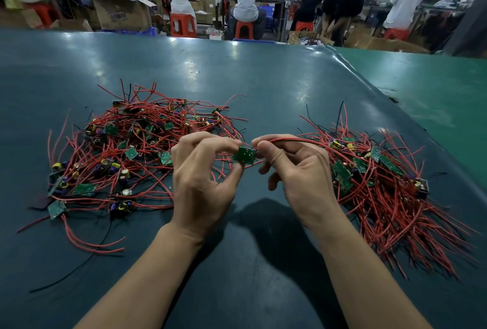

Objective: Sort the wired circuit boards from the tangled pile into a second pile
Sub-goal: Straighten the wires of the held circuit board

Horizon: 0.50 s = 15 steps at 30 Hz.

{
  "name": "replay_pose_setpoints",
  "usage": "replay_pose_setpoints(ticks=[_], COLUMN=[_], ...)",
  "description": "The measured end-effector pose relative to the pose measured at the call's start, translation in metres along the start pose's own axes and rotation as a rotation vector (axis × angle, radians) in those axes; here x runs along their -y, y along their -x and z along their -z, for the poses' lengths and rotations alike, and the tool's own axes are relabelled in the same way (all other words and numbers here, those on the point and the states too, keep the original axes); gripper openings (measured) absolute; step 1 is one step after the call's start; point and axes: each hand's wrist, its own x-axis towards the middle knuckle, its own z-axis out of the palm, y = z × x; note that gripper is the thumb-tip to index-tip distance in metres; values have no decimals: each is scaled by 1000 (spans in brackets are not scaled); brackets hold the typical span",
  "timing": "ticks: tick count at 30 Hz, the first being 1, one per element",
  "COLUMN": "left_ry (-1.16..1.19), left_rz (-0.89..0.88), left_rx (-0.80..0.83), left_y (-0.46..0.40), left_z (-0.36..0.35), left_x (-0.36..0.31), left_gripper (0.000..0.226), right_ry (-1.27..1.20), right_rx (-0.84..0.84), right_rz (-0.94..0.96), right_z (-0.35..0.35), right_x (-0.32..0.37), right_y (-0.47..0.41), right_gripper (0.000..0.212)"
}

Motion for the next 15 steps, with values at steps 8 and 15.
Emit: replay_pose_setpoints(ticks=[8, 15], left_ry=[-108, -121], left_rz=[-35, 10], left_rx=[68, 70], left_y=[0, 1], left_z=[-1, -1], left_x=[2, 7], left_gripper=[21, 22], right_ry=[40, -89], right_rx=[-206, -403], right_rz=[-8, -46], right_z=[-1, 20], right_x=[-7, -5], right_y=[-4, -15], right_gripper=[17, 25])
